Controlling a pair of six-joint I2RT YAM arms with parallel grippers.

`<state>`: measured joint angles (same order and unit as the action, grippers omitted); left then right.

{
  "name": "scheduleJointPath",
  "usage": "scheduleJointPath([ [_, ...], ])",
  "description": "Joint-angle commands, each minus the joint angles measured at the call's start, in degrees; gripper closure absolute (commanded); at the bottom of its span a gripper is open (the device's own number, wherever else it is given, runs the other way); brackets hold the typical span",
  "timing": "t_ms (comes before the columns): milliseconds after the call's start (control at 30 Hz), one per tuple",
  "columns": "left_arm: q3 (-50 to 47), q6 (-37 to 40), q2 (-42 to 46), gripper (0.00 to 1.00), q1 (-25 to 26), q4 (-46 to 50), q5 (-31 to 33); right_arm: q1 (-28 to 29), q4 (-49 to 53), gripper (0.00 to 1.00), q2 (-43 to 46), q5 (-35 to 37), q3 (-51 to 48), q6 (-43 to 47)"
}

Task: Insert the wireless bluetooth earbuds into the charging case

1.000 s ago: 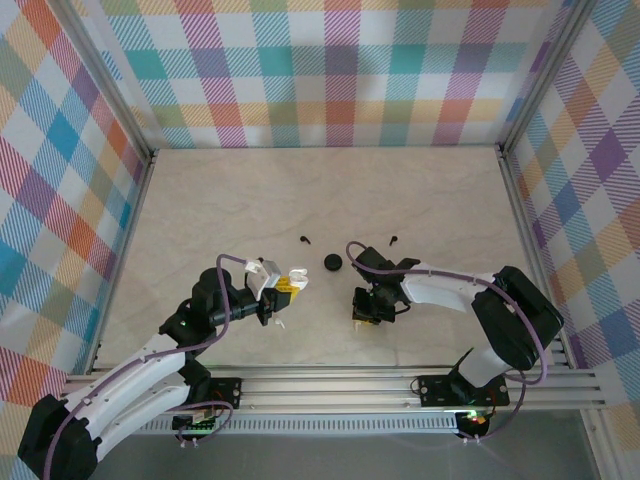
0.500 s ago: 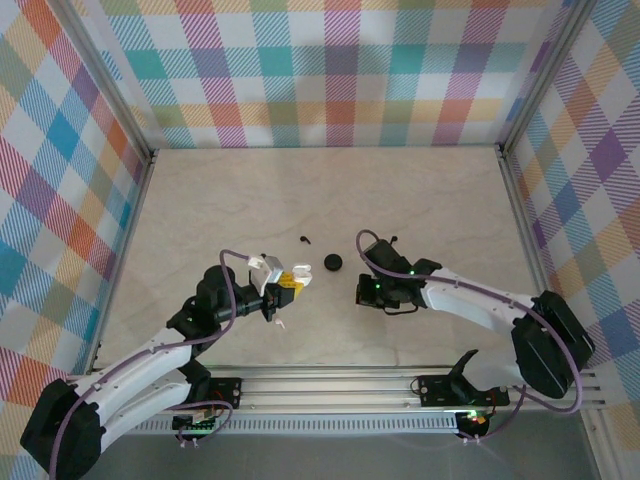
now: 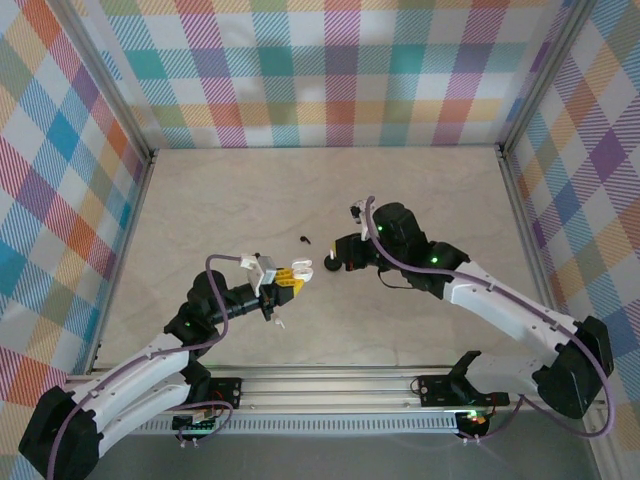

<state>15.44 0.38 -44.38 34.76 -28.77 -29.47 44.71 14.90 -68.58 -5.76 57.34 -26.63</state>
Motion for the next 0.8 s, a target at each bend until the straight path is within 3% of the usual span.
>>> scheduleJointPath([
  [0, -0.5, -1.9, -0.6, 1.00, 0.4, -7.2, -4.1, 0.1, -6.0, 0.95, 2.0, -6.1, 0.6, 7.0],
  [433, 4.6, -4.2, -5.9, 1.00, 0.4, -13.0, -11.1, 0.1, -14.0, 0.93, 8.6, -15.8, -0.5, 12.5],
  [767, 8.3, -9.9, -7.2, 1.00, 0.4, -17.3, -11.4, 0.2, -17.5, 0.94, 8.2, -19.7, -1.3, 13.4],
])
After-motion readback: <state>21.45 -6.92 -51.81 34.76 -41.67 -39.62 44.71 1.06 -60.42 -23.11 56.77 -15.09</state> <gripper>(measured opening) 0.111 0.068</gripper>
